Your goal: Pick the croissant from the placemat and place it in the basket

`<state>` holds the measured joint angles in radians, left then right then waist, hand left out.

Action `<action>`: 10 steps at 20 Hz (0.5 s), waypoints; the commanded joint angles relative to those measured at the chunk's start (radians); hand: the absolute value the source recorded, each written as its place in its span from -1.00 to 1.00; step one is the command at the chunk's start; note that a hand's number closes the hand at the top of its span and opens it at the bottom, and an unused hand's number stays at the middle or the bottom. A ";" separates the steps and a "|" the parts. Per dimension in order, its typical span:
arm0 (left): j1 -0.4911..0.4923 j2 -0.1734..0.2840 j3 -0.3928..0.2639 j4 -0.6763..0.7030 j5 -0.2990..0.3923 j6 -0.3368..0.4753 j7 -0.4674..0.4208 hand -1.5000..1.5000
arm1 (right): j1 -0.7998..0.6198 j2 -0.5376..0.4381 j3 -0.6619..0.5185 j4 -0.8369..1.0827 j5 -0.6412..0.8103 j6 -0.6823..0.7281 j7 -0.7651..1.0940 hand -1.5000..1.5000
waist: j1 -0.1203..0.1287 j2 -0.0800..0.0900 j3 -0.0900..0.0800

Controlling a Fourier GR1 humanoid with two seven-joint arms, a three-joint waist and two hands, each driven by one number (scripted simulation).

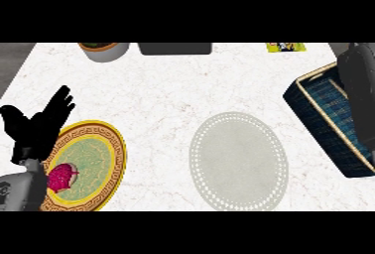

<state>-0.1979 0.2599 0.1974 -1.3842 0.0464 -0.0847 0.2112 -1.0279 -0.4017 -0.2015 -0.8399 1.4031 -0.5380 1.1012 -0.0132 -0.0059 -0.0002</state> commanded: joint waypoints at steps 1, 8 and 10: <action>0.011 -0.015 -0.009 -0.002 -0.014 0.013 -0.020 0.00 | 0.070 -0.003 -0.070 -0.067 0.003 -0.083 0.137 -1.00 | 0.002 0.003 0.000; -0.019 -0.030 -0.021 0.008 -0.015 0.016 0.008 0.00 | 0.174 0.008 -0.118 -0.109 -0.072 -0.116 -0.045 -1.00 | 0.015 0.007 0.000; -0.020 -0.022 -0.022 -0.051 -0.006 0.016 0.062 0.00 | 0.168 0.015 -0.102 -0.196 -0.074 -0.084 -0.047 -1.00 | 0.013 0.004 0.000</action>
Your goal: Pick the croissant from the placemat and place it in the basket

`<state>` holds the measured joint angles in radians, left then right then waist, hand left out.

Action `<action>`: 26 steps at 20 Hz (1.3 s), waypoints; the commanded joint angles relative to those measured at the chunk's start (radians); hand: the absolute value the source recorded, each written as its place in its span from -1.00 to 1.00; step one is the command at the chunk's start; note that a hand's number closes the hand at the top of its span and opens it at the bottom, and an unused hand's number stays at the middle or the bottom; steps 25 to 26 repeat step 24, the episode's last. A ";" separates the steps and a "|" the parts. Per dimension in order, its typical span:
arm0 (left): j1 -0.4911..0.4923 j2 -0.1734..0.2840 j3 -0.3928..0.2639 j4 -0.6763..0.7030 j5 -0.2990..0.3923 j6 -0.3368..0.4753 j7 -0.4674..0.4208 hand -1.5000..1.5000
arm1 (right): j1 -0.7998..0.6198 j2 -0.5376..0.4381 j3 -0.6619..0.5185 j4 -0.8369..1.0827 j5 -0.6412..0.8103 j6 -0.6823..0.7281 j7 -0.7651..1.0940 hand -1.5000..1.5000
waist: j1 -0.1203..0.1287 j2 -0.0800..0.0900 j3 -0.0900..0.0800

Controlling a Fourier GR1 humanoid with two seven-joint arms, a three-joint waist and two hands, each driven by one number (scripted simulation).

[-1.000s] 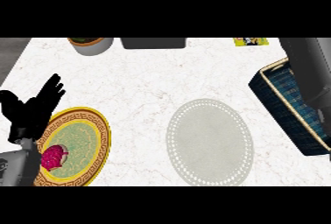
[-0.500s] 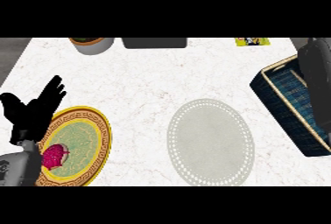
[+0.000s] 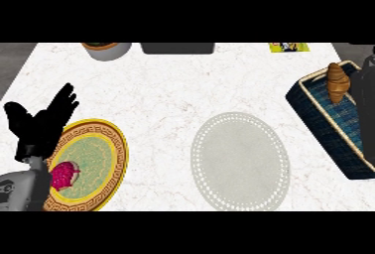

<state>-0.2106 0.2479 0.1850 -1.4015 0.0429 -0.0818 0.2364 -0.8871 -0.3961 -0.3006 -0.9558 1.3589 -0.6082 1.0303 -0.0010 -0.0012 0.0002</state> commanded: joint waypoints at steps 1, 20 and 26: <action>-0.006 0.002 0.004 0.006 -0.002 -0.001 -0.005 0.00 | 0.009 0.013 -0.018 -0.068 -0.005 -0.063 0.051 -1.00 | 0.002 0.001 0.000; 0.067 0.021 0.047 -0.040 0.011 0.014 0.016 0.00 | 0.624 0.225 -0.208 -1.140 -0.220 0.156 0.064 -1.00 | -0.068 -0.023 -0.001; 0.093 -0.020 0.025 -0.046 -0.004 0.033 -0.017 0.00 | 0.832 0.244 -0.247 -1.370 -0.378 0.242 0.048 -1.00 | -0.061 -0.016 0.000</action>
